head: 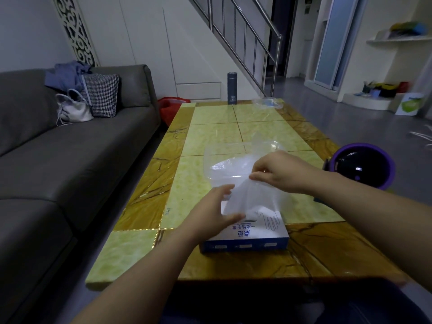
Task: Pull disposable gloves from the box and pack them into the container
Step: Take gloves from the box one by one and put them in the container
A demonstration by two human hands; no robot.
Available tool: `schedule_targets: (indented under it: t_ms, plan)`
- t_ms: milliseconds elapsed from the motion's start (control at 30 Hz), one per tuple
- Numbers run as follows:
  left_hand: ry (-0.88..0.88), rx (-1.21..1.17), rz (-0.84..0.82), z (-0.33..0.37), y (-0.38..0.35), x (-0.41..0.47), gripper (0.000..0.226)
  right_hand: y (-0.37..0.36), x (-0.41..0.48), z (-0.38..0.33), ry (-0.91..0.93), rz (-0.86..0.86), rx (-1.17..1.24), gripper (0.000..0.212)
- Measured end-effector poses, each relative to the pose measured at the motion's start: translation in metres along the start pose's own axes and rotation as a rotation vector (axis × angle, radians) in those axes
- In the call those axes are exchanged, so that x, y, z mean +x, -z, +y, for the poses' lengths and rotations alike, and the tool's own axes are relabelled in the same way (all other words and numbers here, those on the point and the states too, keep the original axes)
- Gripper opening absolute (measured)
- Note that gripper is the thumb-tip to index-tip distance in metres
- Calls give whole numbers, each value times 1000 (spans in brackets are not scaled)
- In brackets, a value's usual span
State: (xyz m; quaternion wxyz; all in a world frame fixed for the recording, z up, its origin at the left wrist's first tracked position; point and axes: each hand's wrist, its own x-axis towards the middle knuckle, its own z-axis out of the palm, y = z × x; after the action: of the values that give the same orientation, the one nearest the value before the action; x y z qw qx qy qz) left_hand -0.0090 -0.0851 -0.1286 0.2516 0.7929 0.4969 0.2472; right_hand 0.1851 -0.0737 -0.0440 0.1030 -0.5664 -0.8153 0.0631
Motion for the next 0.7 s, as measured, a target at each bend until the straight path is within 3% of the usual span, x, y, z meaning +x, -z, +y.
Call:
schedule_targets:
  t_ms: [100, 200, 300, 400, 467, 567, 700]
  plan:
    - [-120, -1, 209, 17, -2, 7, 36, -4, 1, -2, 4, 30, 154, 26]
    - [-103, -47, 311, 18, -1, 14, 10, -1, -7, 2, -41, 204, 311, 24]
    - [-22, -192, 285, 14, 3, 14, 10, 2, -23, 7, -128, 306, 429, 33]
    - [43, -318, 258, 13, 5, 13, 14, -7, -32, 8, -133, 62, 434, 45]
    - [86, -374, 247, 14, 4, 13, 15, -21, -31, 10, -131, 8, 413, 39]
    - [171, -505, 271, 13, 4, 13, 15, -32, -25, 13, -205, 150, 531, 20]
    - [291, -730, 293, 11, 7, 9, 17, -40, -22, 19, -235, 121, 602, 12]
